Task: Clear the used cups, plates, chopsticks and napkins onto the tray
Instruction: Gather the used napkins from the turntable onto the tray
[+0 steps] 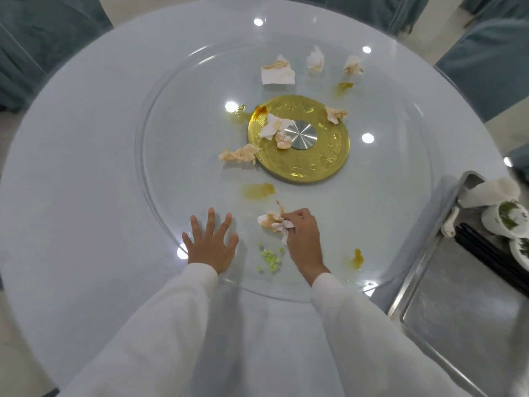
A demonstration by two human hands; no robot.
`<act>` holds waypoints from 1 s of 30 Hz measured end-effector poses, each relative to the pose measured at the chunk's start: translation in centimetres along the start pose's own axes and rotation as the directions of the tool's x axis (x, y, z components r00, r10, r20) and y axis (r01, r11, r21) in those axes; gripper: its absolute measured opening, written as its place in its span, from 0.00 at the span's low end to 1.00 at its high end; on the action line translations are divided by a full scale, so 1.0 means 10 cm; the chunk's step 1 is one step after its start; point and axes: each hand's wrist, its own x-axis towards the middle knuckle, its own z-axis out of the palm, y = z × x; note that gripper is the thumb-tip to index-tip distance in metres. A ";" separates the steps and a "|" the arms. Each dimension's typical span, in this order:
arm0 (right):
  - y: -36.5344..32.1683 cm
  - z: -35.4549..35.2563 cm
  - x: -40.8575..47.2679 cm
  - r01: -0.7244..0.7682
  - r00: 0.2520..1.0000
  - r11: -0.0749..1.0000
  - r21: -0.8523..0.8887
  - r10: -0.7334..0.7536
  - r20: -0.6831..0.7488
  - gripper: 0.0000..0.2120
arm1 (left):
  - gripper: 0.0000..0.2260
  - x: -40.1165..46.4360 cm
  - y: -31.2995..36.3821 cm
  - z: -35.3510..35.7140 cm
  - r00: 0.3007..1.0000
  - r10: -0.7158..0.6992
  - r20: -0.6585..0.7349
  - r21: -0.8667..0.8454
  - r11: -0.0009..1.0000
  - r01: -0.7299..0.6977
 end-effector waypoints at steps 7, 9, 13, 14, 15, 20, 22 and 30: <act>-0.03 0.19 -0.12 0.194 0.968 0.977 -0.088 -0.176 0.182 0.15 | 0.28 0.02 -0.01 0.02 1.000 0.019 0.002 0.005 1.000 -0.019; 0.01 0.17 -0.17 0.232 0.953 0.968 -0.095 -0.207 0.220 0.15 | 0.28 0.02 -0.02 0.02 1.000 0.014 0.000 -0.001 1.000 -0.014; 0.06 0.10 -0.31 0.269 0.933 0.958 -0.098 -0.234 0.272 0.15 | 0.28 0.03 -0.01 0.00 1.000 0.010 0.017 -0.029 1.000 -0.010; 0.05 0.08 -0.29 0.262 0.929 0.961 -0.093 -0.225 0.293 0.15 | 0.28 0.02 0.00 -0.01 1.000 0.012 0.023 -0.050 0.999 -0.011; 0.03 0.06 -0.25 0.248 0.925 0.965 -0.086 -0.210 0.317 0.14 | 0.28 0.01 0.00 -0.02 1.000 0.013 0.022 -0.076 0.997 -0.011; 0.03 -0.22 -0.09 0.043 0.977 0.999 0.032 -0.049 0.206 0.12 | 0.28 -0.03 -0.03 -0.07 1.000 0.020 -0.003 -0.199 0.980 -0.020; 0.17 -0.42 -0.11 -0.048 0.997 0.997 0.056 0.044 0.066 0.11 | 0.27 -0.04 -0.04 -0.11 0.999 0.004 -0.035 -0.308 0.951 -0.014; 1.11 -1.06 -0.58 -0.337 0.926 0.940 -0.053 0.321 -0.201 0.08 | 0.22 -0.50 0.68 0.08 0.858 0.348 -0.376 -0.218 0.867 -0.447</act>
